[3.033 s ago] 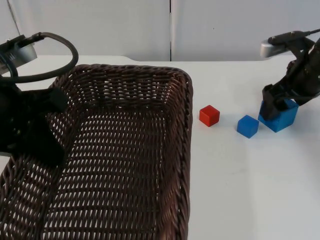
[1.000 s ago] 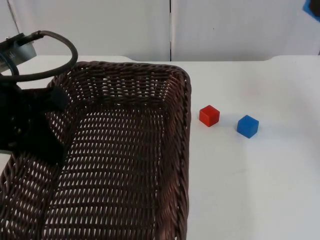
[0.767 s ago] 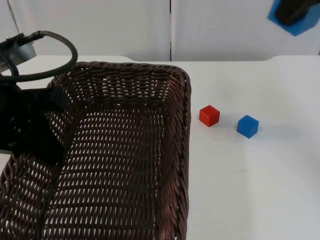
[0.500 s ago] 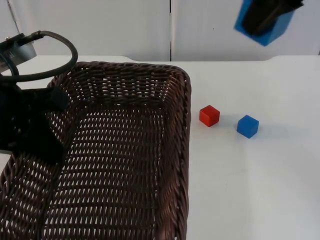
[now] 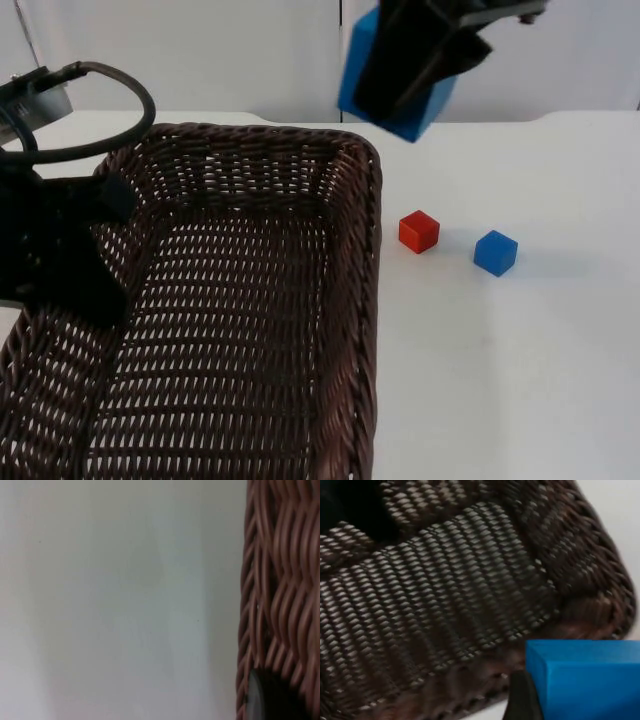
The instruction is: Pick up the basket with the left hand and place the largest block into the basket with the right hand.
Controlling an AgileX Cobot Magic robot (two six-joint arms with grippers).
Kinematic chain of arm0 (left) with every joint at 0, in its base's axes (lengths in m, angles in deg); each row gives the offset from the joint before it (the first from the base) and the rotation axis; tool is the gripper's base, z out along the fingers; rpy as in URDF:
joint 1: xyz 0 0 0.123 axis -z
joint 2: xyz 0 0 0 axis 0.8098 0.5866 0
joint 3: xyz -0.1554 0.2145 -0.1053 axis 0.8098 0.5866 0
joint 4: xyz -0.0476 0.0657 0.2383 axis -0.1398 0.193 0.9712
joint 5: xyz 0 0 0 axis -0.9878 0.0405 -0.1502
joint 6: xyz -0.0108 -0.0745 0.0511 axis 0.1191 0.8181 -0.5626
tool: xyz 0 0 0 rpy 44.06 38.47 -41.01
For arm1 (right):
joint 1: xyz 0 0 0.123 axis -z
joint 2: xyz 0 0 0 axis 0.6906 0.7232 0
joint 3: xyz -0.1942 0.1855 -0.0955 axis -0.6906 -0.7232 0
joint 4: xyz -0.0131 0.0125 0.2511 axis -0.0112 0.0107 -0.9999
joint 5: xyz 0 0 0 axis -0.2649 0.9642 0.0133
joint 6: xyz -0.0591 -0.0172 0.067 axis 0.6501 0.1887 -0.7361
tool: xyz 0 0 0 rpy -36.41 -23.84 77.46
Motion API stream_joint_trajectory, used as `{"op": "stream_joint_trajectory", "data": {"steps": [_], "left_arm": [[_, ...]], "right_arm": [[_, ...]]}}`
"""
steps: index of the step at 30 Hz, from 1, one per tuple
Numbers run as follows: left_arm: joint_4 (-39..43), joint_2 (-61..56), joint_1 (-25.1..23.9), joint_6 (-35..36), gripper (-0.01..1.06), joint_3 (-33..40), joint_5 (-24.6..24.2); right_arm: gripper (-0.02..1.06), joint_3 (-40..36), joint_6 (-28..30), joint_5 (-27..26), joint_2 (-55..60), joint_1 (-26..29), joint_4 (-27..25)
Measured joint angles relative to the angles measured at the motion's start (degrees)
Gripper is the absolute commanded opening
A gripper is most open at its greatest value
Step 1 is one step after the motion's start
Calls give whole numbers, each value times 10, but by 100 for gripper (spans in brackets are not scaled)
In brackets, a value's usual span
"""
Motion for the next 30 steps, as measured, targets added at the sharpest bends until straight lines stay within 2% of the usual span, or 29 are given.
{"op": "stream_joint_trajectory", "data": {"steps": [6,20,30], "left_arm": [[0,0,0,0,0,0,0],[0,0,0,0,0,0,0],[0,0,0,0,0,0,0]], "right_arm": [[0,0,0,-29,0,-26,-18],[0,0,0,-86,1,-28,-45],[0,0,0,-113,93,-28,-59]]}}
